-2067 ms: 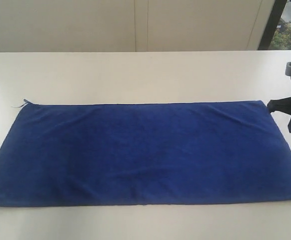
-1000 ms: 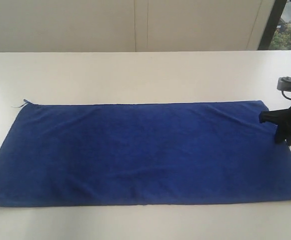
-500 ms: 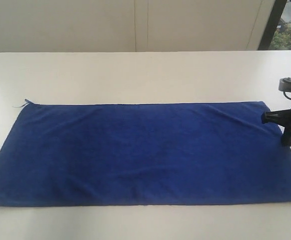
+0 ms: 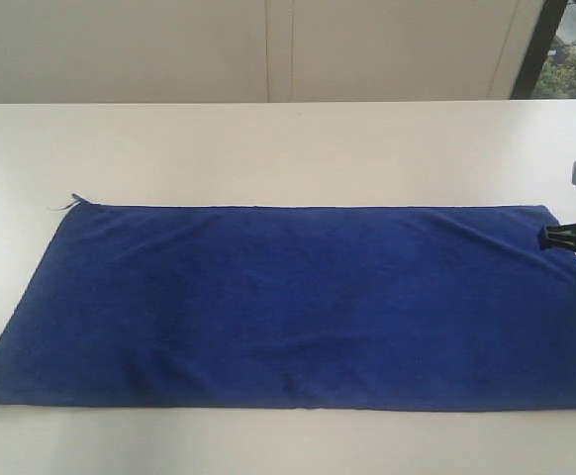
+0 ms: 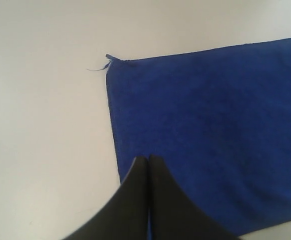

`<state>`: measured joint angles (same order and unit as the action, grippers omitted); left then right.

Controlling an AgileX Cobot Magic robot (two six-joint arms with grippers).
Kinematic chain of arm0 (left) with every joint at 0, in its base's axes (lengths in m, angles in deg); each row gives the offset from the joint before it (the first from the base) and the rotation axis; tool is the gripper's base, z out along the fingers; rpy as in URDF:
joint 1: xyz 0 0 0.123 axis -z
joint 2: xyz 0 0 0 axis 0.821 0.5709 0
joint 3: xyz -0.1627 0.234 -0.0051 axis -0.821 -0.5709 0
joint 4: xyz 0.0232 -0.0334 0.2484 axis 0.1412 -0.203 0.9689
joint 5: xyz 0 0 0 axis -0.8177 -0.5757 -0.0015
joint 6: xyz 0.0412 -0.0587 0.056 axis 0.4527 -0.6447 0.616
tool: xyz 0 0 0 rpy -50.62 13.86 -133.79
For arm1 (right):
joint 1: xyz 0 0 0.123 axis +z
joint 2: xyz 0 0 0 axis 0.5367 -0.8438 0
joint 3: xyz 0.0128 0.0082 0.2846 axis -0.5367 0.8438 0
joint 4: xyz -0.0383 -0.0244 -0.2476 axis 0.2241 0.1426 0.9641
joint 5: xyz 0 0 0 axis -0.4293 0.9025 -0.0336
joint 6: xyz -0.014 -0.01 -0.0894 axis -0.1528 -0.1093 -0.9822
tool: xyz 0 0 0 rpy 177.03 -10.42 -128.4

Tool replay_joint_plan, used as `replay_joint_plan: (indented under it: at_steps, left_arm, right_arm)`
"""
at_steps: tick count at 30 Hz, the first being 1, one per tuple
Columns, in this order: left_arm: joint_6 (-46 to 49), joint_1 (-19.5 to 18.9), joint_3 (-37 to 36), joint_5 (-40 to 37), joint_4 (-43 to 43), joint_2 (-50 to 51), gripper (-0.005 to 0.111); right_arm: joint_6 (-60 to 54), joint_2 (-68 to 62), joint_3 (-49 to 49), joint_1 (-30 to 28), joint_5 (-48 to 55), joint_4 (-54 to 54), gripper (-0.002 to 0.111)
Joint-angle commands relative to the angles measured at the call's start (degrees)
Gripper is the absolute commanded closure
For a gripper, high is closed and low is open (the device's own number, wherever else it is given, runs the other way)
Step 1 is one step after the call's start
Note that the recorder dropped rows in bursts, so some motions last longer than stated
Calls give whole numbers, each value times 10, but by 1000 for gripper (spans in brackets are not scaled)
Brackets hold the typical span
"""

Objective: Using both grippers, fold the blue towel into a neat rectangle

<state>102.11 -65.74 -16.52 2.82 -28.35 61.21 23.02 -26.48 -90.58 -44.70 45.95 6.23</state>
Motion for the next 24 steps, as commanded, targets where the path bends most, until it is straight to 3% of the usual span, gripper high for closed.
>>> replay_joint_plan:
  at_steps: [1,15,24]
  left_arm:
    - [2,-2,-2,-7,-5,-4,107]
    - [2,-2,-2,-7,-5,-4,107]
    - [2,-2,-2,-7,-5,-4,107]
  right_arm:
    - [15,-3,-7,-4,11,24,108]
    - [84,-1,-45,-25,54,117,108]
    - [89,32,-45,-43,48,118,108]
